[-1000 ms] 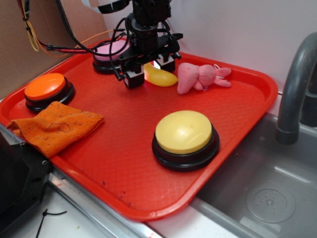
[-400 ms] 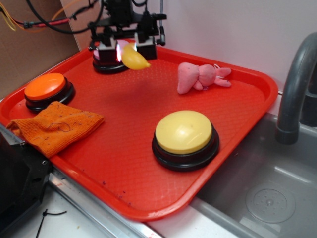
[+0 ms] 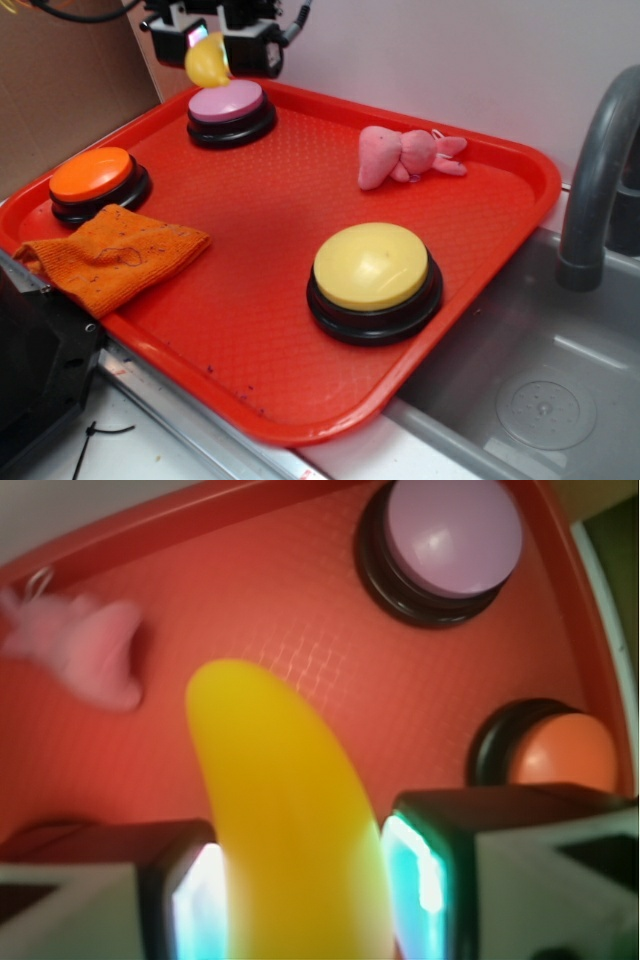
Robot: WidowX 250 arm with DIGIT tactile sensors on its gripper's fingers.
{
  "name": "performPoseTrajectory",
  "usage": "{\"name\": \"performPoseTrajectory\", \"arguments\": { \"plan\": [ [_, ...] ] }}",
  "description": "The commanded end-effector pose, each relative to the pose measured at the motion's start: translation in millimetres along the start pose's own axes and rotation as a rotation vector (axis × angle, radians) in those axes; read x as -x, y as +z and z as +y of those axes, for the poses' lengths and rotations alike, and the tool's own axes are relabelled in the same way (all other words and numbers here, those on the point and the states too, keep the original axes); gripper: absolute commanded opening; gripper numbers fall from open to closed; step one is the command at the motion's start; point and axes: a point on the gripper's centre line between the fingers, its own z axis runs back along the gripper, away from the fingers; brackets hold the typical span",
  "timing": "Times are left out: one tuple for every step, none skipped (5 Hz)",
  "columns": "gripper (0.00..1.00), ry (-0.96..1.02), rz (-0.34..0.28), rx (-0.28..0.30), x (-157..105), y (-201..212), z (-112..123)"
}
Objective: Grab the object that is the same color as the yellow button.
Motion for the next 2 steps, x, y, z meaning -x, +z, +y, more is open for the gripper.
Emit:
{"name": "performPoseTrajectory", "arguments": {
  "plan": [
    [0.00, -0.158, -0.093, 0.144, 21.5, 62.2, 29.9],
    [0.00, -0.152, -0.081, 0.133, 23.1, 58.5, 32.8]
  ]
}}
